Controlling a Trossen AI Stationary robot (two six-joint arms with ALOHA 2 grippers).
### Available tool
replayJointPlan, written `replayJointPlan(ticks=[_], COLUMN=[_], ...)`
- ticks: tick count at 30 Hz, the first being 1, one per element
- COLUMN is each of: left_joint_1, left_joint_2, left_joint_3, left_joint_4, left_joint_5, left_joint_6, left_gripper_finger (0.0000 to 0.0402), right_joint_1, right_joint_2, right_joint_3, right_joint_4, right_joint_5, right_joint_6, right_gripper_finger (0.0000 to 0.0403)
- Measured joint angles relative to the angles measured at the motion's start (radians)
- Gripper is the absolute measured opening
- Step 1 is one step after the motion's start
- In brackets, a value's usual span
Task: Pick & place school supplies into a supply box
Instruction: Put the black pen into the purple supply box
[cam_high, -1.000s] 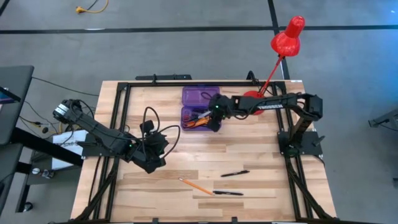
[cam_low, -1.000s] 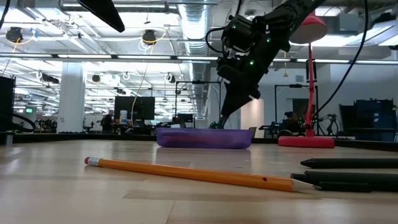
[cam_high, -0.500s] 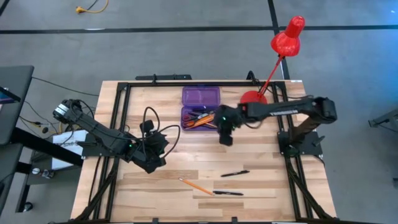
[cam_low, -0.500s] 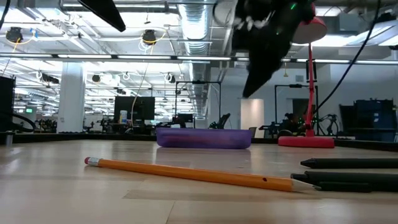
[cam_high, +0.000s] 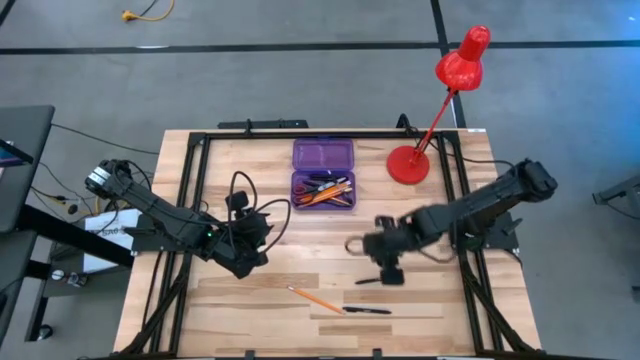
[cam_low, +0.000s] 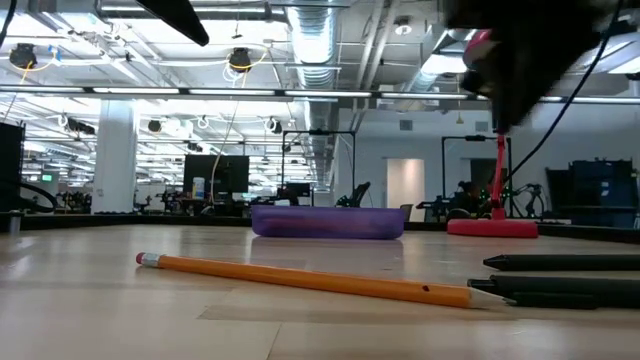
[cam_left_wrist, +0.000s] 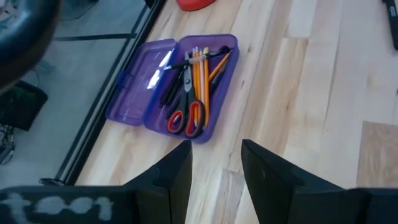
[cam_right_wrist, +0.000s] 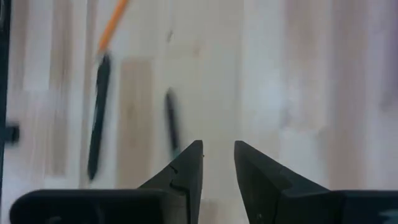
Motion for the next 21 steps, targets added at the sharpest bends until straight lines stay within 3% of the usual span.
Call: replayJointPlan(ticks=[10,21], left_joint_1=[0.000,0.005], left_joint_2=[0.001,0.000], left_joint_3=[0.000,0.000], left_joint_4=[0.004,0.066], left_joint_5=[0.006,0.038], left_joint_6=[0.041,0.061], left_gripper_finger=[0.0128,0.0128], right_joint_1=[0.215,0.234], right_joint_2=[0.057,0.206], right_joint_3=[-0.095,-0.119], right_joint_4=[0.033,0.068], right_joint_5=[0.067,0.090], right_joint_6=[0.283,0.328], right_gripper_finger=[0.0086,0.0089])
